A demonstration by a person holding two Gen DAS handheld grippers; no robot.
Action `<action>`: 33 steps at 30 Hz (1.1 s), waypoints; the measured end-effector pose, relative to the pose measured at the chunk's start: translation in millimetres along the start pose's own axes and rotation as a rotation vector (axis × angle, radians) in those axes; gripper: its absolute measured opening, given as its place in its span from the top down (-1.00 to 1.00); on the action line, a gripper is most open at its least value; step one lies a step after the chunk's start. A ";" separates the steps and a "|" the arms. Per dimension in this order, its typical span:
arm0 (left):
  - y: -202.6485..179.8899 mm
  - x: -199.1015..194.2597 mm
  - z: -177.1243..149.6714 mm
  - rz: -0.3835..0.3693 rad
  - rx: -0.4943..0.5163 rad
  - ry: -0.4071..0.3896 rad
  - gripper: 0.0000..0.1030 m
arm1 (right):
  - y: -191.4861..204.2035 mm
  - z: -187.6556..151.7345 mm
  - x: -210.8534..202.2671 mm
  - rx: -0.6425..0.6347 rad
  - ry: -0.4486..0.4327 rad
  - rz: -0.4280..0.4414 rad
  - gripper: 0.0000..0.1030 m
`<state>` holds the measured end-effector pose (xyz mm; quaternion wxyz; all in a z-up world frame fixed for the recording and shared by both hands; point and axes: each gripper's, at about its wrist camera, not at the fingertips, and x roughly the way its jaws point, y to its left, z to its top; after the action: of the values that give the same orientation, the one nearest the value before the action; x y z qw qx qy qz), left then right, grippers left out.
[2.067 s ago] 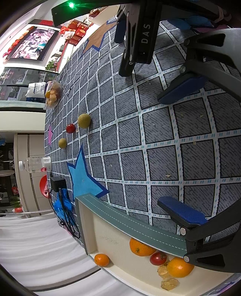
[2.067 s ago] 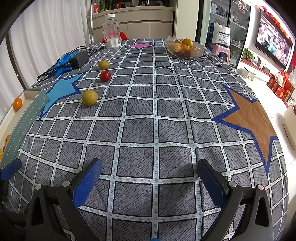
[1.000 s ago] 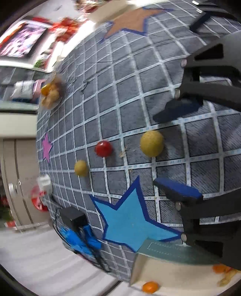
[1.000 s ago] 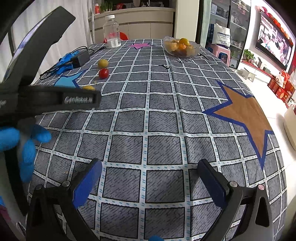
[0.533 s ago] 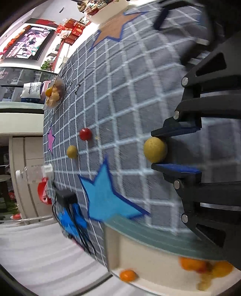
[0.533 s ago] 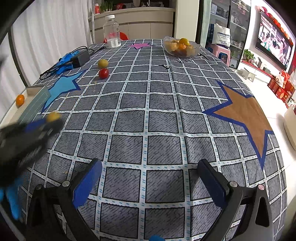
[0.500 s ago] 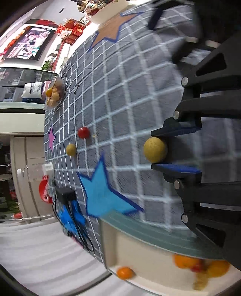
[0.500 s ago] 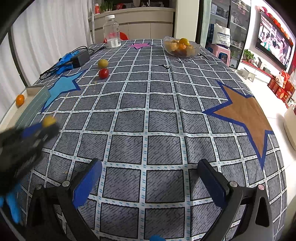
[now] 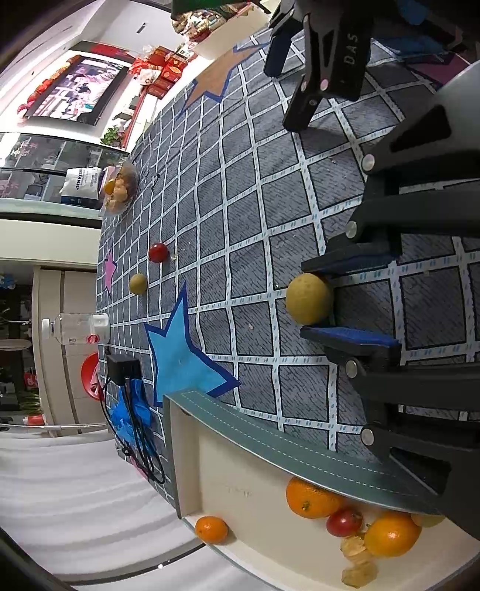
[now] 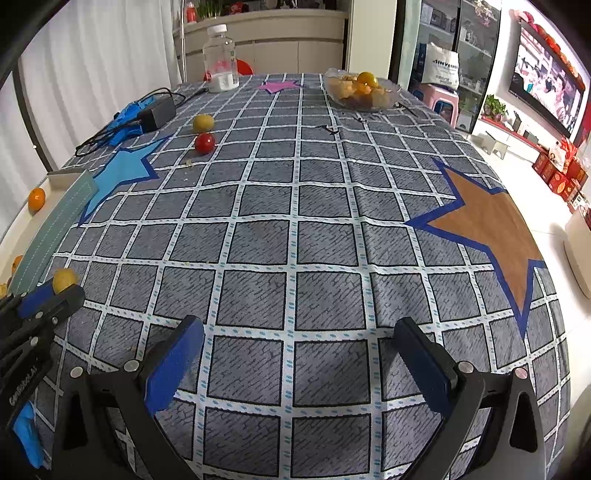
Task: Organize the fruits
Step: 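Move the left gripper to the yellow fruit and close on it, then grasp the red cherry tomato with the right gripper while the left holds the yellow fruit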
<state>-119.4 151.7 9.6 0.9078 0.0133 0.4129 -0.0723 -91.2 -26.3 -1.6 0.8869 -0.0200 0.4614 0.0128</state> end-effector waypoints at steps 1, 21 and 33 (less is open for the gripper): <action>1.4 0.0 0.4 -0.008 -0.006 -0.001 0.40 | 1.2 3.4 1.6 0.001 0.013 0.002 -1.00; 5.6 -0.9 -1.0 -0.031 -0.025 -0.005 0.40 | 50.3 89.0 51.8 -0.007 -0.018 0.093 -1.00; 4.7 -1.5 -1.8 -0.027 -0.022 -0.006 0.40 | 83.3 134.7 87.8 -0.026 -0.055 0.031 -0.71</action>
<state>-121.1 156.6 9.4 0.9081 -0.0024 0.4110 -0.0802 65.9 63.7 1.8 0.8985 -0.0241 0.4370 0.0330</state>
